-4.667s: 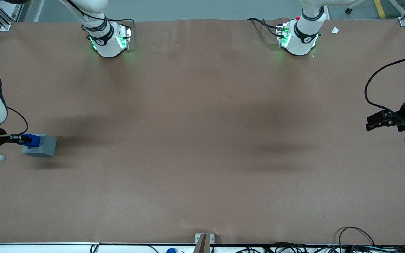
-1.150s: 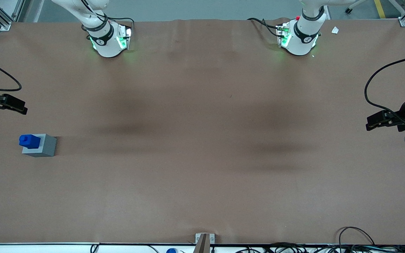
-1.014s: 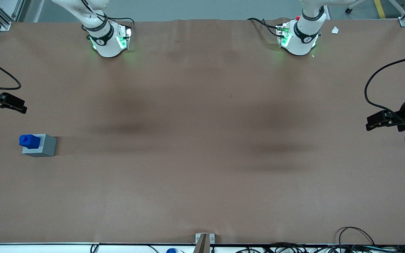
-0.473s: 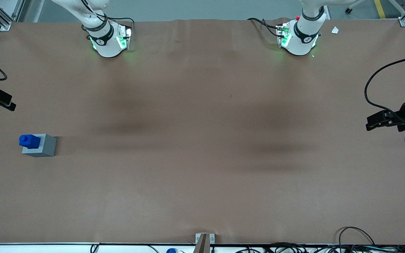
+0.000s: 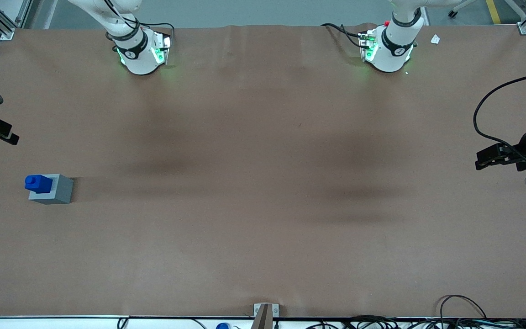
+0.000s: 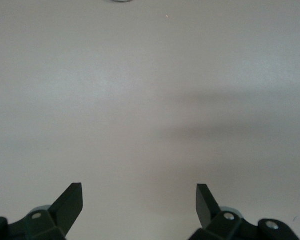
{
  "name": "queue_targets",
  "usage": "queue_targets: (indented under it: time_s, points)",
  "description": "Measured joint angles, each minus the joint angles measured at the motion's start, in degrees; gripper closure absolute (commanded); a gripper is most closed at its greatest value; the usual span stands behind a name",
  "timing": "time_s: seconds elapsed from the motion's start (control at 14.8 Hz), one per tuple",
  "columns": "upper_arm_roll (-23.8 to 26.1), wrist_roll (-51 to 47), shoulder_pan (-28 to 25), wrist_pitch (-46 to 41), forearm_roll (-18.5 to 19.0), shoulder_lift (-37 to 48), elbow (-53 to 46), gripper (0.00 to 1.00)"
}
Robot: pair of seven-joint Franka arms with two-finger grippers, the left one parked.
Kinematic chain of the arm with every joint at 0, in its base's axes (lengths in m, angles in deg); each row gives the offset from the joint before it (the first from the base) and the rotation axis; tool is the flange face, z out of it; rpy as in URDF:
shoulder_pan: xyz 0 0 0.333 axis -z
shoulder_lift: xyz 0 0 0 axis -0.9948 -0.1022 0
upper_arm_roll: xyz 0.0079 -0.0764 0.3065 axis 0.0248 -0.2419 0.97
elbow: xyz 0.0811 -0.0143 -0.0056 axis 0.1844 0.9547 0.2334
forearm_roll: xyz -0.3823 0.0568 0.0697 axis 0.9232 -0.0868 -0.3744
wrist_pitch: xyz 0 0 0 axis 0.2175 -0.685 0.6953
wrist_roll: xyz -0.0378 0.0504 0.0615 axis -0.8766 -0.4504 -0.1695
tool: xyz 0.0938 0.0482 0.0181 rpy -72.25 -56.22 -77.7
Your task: Insert blue part into gray base with right arm
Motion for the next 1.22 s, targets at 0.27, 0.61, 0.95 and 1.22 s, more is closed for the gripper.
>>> queue_targets:
  time_s: [0.27, 0.61, 0.95, 1.22]
  points:
    - [0.0, 0.0, 0.0, 0.0, 0.3, 0.0, 0.0, 0.00]
    - [0.1, 0.0, 0.0, 0.0, 3.1, 0.0, 0.0, 0.00]
    - [0.3, -1.8, -1.8, 0.0, 3.1, 0.0, 0.0, 0.00]
    - [0.3, -2.5, -2.9, -0.1, 3.3, 0.0, 0.0, 0.00]
